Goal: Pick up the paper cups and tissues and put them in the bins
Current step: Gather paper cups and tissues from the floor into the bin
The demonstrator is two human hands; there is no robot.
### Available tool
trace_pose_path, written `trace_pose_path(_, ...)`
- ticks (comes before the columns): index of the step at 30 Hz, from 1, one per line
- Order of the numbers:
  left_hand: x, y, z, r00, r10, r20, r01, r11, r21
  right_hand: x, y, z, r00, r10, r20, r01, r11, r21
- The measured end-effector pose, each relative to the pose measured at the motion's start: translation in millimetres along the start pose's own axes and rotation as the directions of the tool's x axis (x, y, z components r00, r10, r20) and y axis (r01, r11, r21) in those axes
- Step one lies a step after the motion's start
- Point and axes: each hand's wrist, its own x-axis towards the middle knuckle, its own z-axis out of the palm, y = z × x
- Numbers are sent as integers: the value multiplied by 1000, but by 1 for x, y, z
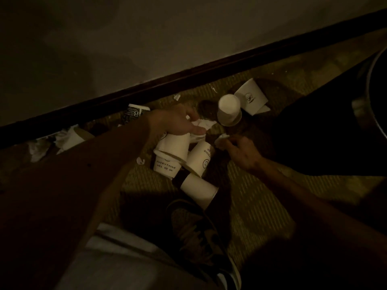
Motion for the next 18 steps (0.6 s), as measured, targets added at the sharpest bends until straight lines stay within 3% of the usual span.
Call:
trace_pose_path(3, -4, -1, -5, 992, -30, 120, 30, 1000, 3, -13, -28, 8, 999, -36, 19, 30, 964, 264)
trace_pose_path(7, -9, -1, -14, 973, 29, 230, 11, 985, -170, -14, -78, 12, 992, -115, 48, 72, 839, 539)
trace_pose_path(11, -9, -9, -40, 1000, 6, 13, -3, 967, -256, -2, -96, 0, 995, -71, 75, 0, 730, 683)
trace_pose_path(14, -9, -24, -62, 988, -60, -142, 35, 984, -173, 10, -97, 1, 1000, -17, 4, 12, 800, 599)
trace_pose_path(16, -11, -35, -75, 988, -64, -141, 65, 998, 0, 23, -90, 10, 995, -60, -82, 83, 948, 307)
trace_pose_path(18, -15, -42, -84, 989, -58, -134, 78, 986, 148, 39, -79, 20, 990, -141, 0, 141, 987, -80)
